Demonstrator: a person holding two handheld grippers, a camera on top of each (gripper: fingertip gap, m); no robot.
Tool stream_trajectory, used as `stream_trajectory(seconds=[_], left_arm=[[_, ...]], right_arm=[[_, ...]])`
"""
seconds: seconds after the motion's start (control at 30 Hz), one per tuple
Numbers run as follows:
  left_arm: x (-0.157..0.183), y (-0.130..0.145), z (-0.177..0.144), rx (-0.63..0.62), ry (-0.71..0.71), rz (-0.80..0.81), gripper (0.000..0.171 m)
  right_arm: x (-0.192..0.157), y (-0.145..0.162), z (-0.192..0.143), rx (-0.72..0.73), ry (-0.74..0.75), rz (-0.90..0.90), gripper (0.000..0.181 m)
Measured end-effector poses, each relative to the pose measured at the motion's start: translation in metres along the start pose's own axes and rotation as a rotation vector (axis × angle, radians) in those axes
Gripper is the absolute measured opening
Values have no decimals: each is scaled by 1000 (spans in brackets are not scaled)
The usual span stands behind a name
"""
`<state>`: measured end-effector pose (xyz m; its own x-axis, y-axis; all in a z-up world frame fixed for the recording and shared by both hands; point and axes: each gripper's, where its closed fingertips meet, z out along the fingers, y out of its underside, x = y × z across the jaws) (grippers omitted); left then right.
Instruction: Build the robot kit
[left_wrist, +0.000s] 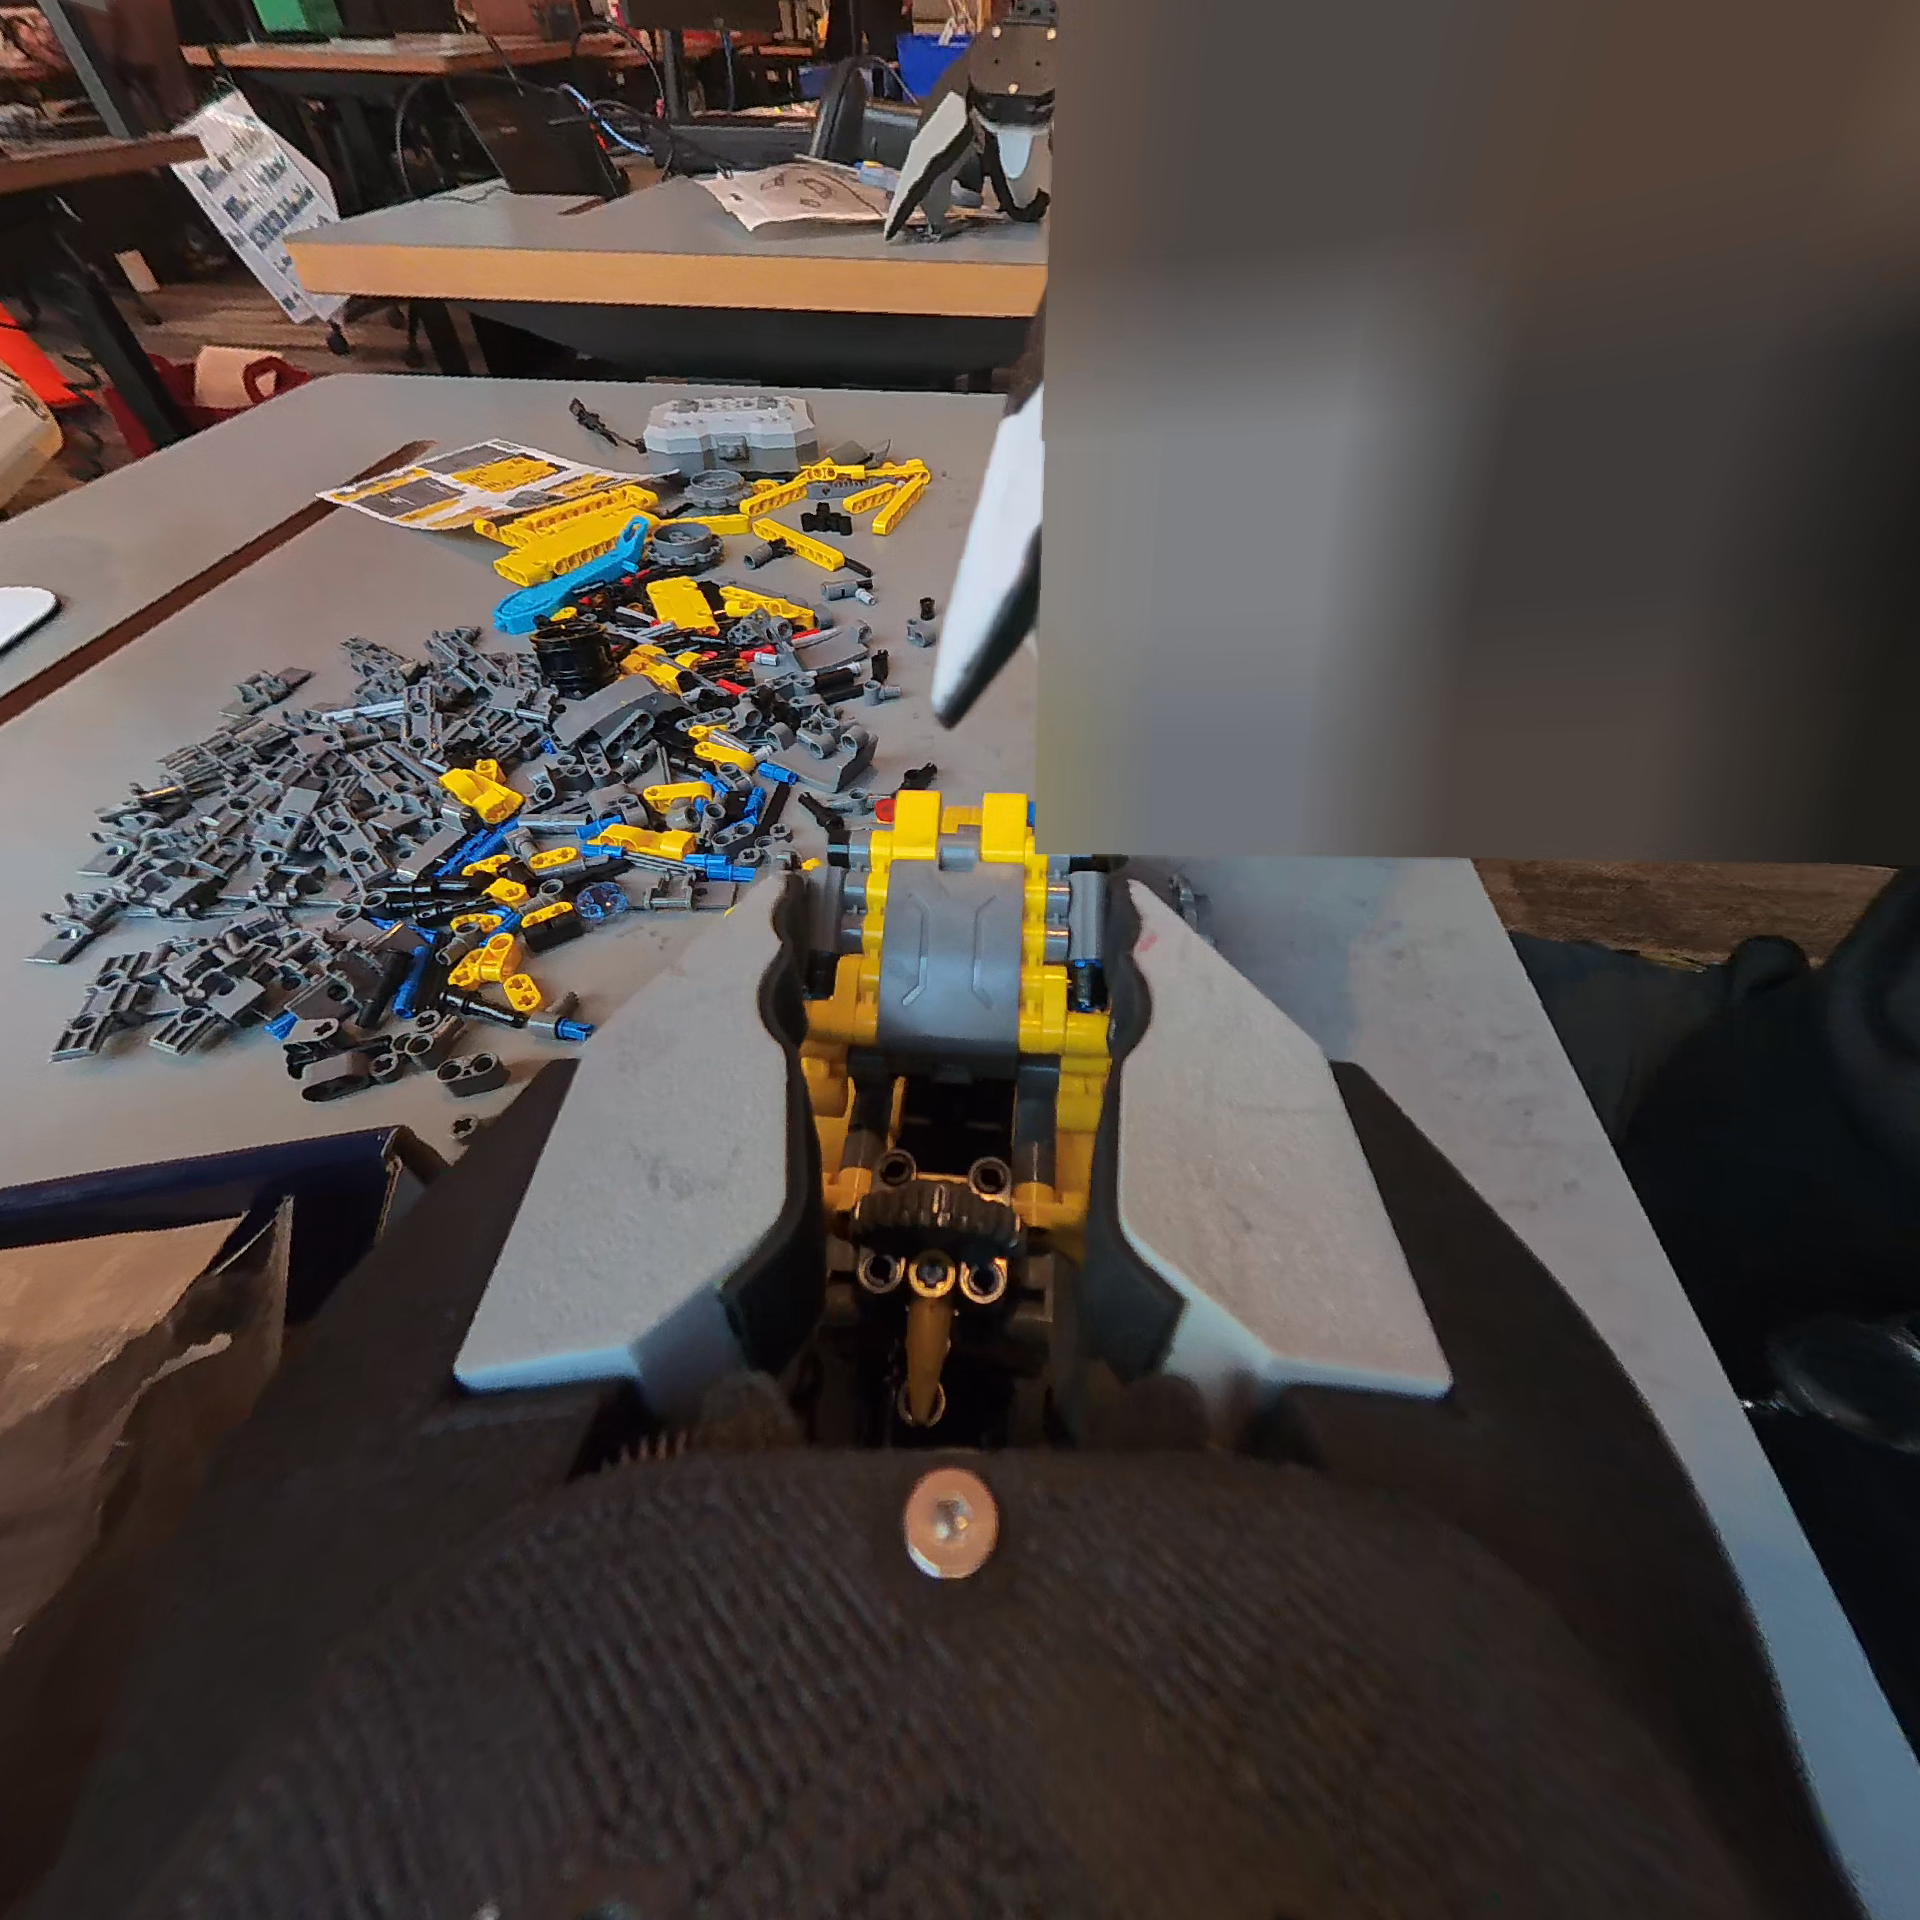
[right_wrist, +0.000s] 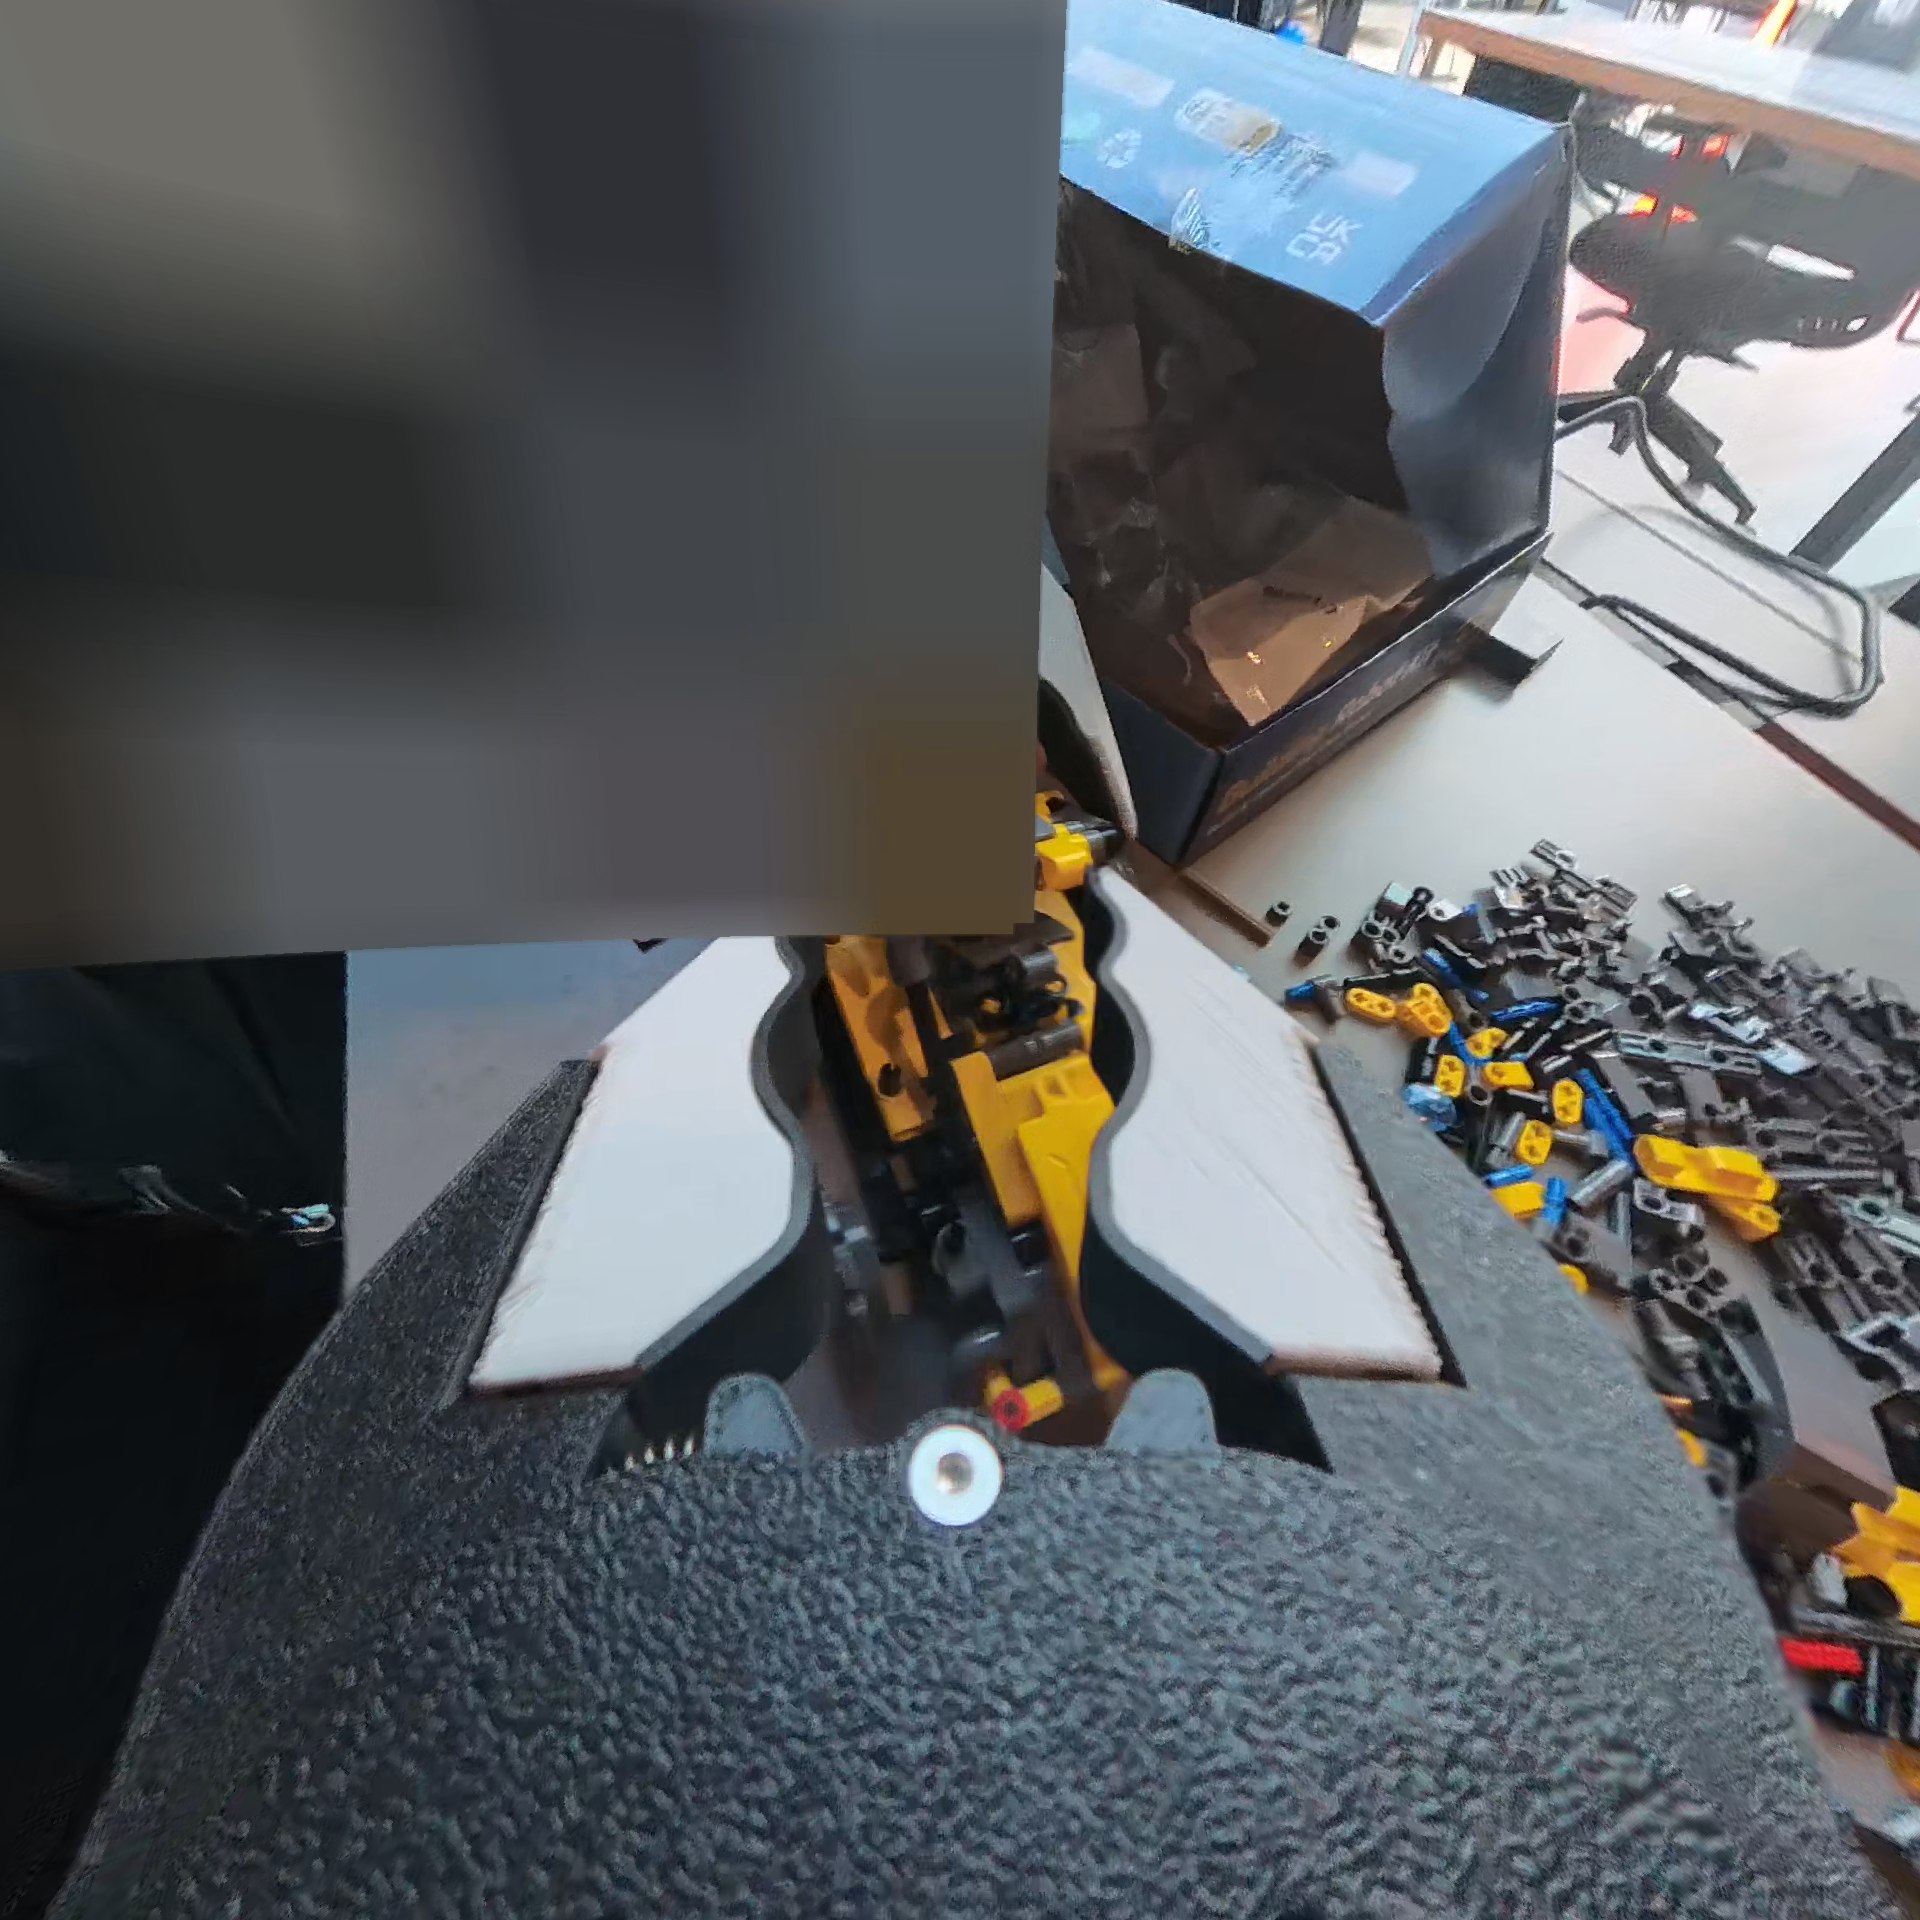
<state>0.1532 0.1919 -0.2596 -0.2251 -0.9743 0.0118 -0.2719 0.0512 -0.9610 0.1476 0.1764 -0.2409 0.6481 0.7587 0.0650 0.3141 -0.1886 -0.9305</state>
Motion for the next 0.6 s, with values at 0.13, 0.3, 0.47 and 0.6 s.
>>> stream_trajectory(seconds=[0.13, 0.3, 0.47, 0.6], left_arm=[[2, 0, 0, 7, 15, 6, 54], [4, 0, -1, 12, 26, 12, 54], [5, 0, -1, 25, 34, 18, 54], [5, 0, -1, 18, 21, 39, 54]], right_arm=[[3, 5, 10, 16, -100, -7, 49], [0, 8, 15, 45, -194, -6, 46], [-1, 8, 15, 113, -268, 68, 44], [-1, 7, 16, 118, -269, 52, 44]])
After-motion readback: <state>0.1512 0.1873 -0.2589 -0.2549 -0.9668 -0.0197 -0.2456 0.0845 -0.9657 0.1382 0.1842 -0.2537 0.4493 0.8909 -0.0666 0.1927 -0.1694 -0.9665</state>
